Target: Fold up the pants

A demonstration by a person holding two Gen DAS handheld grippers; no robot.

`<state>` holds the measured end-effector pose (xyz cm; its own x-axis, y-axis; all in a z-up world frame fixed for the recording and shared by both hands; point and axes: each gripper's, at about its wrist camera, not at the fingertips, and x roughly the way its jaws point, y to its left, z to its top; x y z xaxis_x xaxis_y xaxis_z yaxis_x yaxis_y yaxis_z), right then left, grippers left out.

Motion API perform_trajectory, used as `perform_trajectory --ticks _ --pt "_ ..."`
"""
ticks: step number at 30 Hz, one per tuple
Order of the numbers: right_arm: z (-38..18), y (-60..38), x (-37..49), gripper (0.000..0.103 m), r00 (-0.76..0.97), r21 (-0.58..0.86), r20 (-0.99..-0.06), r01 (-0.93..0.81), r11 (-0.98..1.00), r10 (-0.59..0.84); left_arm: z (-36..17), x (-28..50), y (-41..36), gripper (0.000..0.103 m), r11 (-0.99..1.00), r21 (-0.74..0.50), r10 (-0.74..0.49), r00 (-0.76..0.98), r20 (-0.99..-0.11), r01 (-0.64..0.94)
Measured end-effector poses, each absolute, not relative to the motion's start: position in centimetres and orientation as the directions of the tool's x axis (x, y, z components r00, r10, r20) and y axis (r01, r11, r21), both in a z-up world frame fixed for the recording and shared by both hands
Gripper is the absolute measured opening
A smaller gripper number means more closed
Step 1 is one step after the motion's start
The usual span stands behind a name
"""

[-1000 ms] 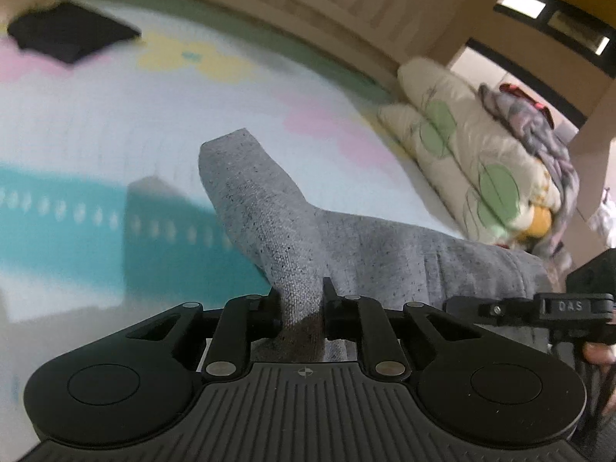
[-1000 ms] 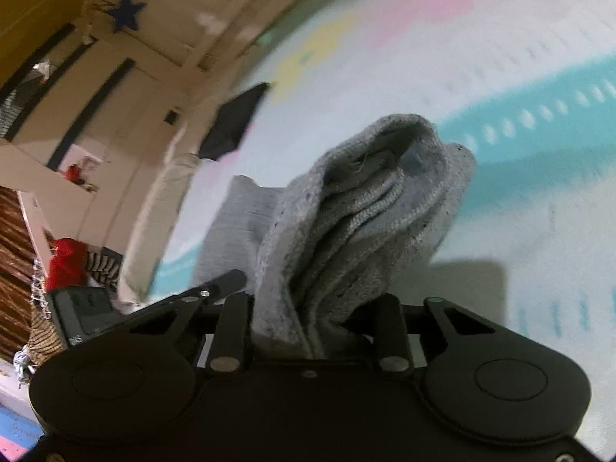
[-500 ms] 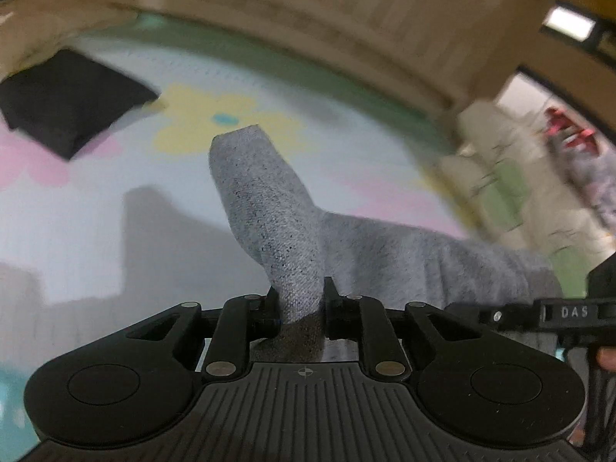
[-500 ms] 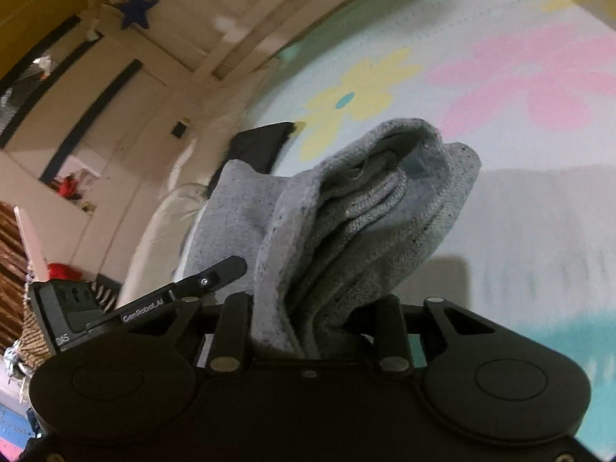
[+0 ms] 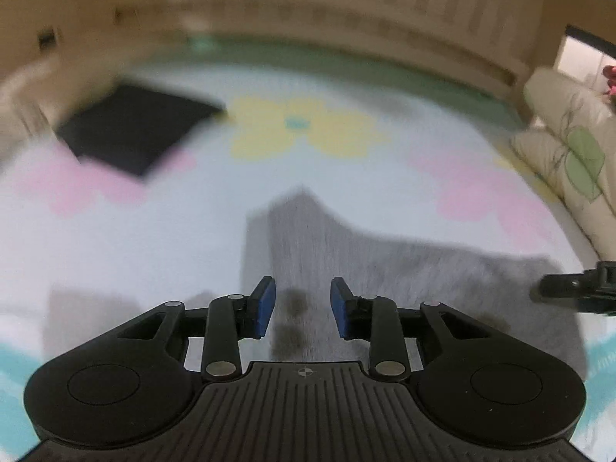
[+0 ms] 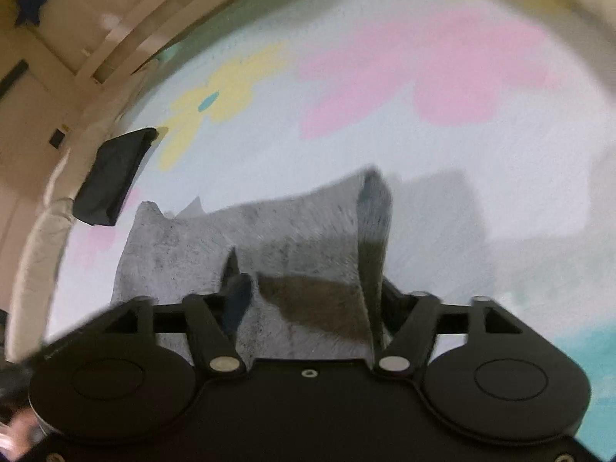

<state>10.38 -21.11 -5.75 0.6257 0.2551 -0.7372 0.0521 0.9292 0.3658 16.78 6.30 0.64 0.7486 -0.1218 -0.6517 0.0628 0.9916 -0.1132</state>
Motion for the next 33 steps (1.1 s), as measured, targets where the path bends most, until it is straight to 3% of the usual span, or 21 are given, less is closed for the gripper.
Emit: perform_trajectory --ticks 3,7,11,19,26,28,30,33 --pt "-2.0 -20.0 8.1 0.100 0.697 0.241 -0.704 0.056 0.969 0.135 4.0 14.0 5.5 0.031 0.998 -0.059 -0.049 0.801 -0.596 0.018" --pt "2.3 -18.3 3.6 0.102 0.785 0.116 -0.619 0.052 0.992 0.031 7.0 9.1 4.7 0.031 1.000 -0.005 0.021 0.838 -0.546 -0.029" --pt "4.8 -17.0 0.0 0.102 0.816 0.081 -0.577 0.089 0.993 -0.026 7.7 4.8 4.0 0.032 0.993 -0.001 0.100 0.847 -0.522 -0.118" --pt "3.4 -15.2 -6.4 0.102 0.782 0.045 -0.622 0.084 0.995 -0.038 6.5 1.8 2.1 0.032 0.999 -0.012 0.015 0.781 -0.624 -0.029" --pt "1.2 -16.2 -7.7 0.102 0.749 0.138 -0.661 0.058 0.989 0.049 4.6 1.7 1.7 0.032 1.000 -0.012 0.013 0.754 -0.656 -0.027" --pt "1.2 -16.6 -6.7 0.099 0.745 0.156 -0.662 0.034 0.987 0.079 4.5 2.1 2.0 0.032 0.998 -0.046 -0.001 0.744 -0.668 -0.040" --pt "1.5 -16.9 -4.8 0.078 0.752 0.162 -0.651 0.005 0.987 0.103 4.4 2.0 2.1 0.032 0.997 -0.064 -0.008 0.739 -0.674 -0.048" --pt "1.5 -17.0 -1.1 0.067 0.764 0.137 -0.637 -0.018 0.990 0.102 4.2 2.0 2.1 0.032 0.997 -0.063 -0.005 0.733 -0.680 -0.052"
